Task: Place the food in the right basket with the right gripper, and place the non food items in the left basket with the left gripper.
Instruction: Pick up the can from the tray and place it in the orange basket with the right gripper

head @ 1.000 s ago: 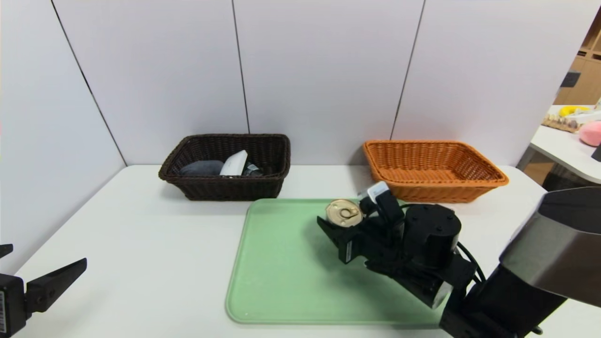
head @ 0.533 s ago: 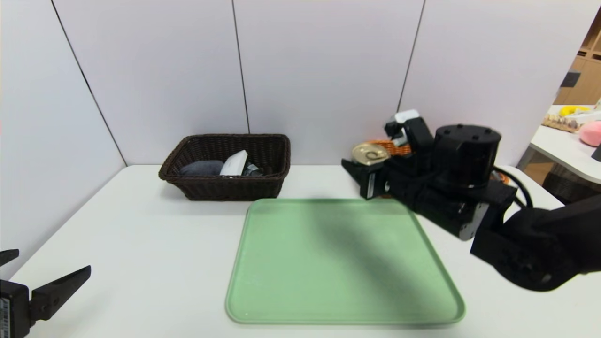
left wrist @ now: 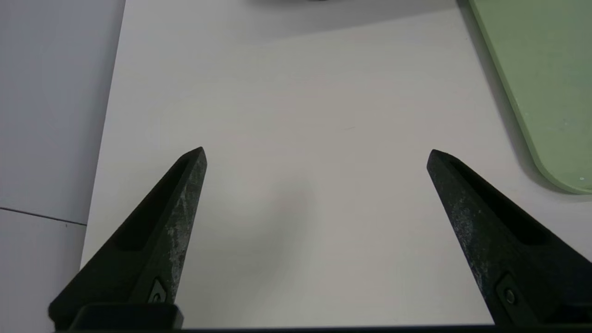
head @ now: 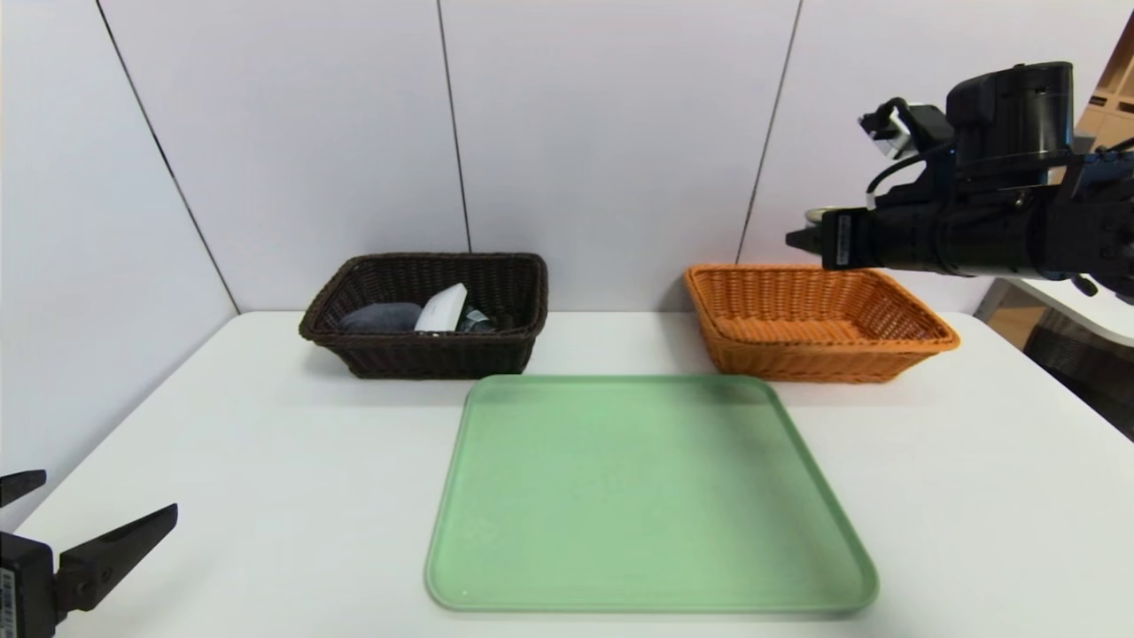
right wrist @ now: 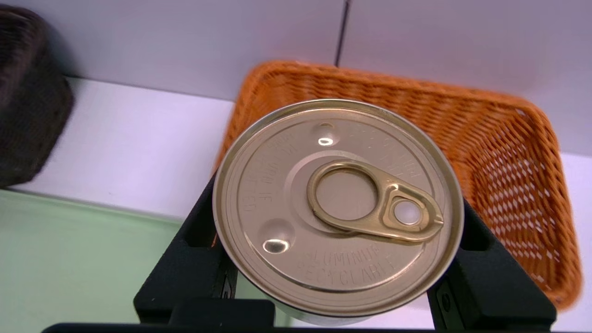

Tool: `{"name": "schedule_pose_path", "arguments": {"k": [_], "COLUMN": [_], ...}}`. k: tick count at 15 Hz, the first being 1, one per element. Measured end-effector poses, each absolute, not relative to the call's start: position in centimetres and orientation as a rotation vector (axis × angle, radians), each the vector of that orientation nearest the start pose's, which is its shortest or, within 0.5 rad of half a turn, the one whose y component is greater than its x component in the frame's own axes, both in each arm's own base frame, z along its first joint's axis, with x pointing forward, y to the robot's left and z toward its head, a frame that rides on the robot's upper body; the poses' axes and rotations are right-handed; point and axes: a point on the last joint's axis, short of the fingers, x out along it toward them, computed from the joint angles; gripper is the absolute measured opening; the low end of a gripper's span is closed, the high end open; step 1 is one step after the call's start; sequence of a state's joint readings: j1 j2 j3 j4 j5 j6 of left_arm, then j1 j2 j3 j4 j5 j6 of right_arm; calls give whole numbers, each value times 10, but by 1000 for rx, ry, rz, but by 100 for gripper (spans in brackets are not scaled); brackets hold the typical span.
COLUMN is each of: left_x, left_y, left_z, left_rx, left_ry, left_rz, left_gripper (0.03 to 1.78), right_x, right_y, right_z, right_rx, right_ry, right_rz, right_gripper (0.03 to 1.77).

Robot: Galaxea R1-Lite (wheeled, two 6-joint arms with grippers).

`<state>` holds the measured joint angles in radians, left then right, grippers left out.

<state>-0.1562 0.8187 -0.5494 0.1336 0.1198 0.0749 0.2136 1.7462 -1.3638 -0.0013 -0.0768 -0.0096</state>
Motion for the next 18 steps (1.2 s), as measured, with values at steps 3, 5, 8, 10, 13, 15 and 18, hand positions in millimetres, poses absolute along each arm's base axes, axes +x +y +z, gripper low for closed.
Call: {"name": "schedule_pose_path", "arguments": {"k": [3,5,8,10,13,15,18], "left_x": [77,78,80,81,81,79,77], "left_y": [-10,-10,-11,-11,-11,-11,-11], "left_z": [209,210,212,212,212,213,213], "left_rx": [122,120,111,104,97,91,78], "left_ry": [384,372,350,350,348,342,333], "left_rz": [-78,-79,-100,-106,-104,-102,-101], "left_gripper": [169,169,169,169,169,169,169], "right_x": [341,349,365,375,388,397,408], "right_y": [52,45,40,40,39,40,42], "right_z": [263,262,262,253,235,224,217], "right_rx": [-60,-54,-16,-3,-2,23,75], "right_ry": [443,469,483,509,556,578,617], "right_rz": [86,63,34,26,18,8,-10], "right_gripper": [105,105,105,105,105,105,105]}}
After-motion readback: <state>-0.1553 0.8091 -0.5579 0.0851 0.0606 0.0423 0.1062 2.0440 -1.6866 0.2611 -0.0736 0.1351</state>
